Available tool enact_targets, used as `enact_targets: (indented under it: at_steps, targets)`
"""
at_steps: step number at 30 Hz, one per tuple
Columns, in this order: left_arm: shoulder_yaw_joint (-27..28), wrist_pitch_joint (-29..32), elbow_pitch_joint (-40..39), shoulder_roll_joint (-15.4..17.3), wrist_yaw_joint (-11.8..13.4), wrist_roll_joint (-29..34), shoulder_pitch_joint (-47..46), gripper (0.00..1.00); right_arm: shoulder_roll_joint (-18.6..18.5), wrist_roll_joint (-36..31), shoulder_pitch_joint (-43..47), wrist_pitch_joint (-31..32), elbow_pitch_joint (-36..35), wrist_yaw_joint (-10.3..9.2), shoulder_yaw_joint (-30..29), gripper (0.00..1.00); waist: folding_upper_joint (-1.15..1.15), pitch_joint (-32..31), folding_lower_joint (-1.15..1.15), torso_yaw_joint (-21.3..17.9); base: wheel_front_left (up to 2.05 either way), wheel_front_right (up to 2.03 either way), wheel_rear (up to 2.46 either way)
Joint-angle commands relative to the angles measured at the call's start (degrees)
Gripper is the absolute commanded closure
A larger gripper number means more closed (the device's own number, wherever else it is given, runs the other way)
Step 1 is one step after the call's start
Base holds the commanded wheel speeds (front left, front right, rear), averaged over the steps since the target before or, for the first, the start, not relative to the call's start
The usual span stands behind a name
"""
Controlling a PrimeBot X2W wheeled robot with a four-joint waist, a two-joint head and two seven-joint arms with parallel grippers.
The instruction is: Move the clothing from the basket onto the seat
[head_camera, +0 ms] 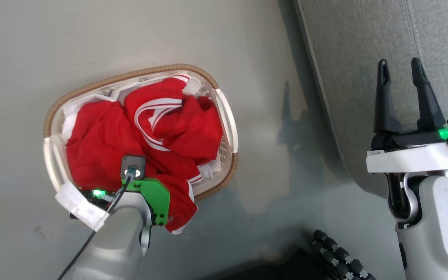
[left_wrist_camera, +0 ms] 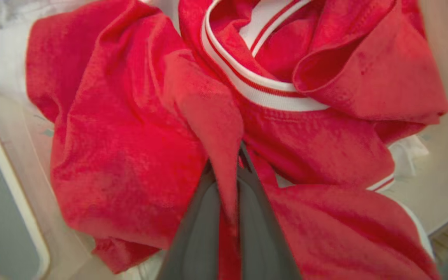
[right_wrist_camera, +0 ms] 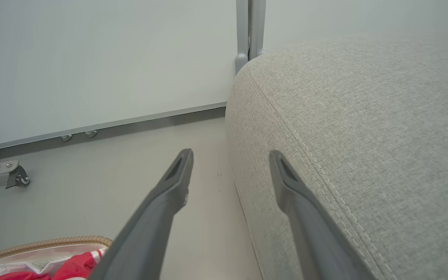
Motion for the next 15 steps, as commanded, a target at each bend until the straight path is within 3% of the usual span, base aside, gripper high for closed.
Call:
enact_targets:
  at_steps: [1, 15]
  targets:
    - [0.5, -0.9, -0.8, 0.4, -0.6, -0.5, 0.9, 1.0, -0.2, -0.7, 1.1, -0.3, 0.4, -0.02, -0.6, 0.0, 0.0, -3.5, 0.0, 2.7, 0.0, 0.0, 0.0]
    - [0.3, -2.0, -16.0, 2.5, -4.0, 5.8, 6.3, 1.0, -0.2, -6.3, 8.0, -0.3, 3.0, -0.03, -4.6, 0.0, 0.0, -21.0, 0.0, 10.4, 0.0, 0.0, 0.0]
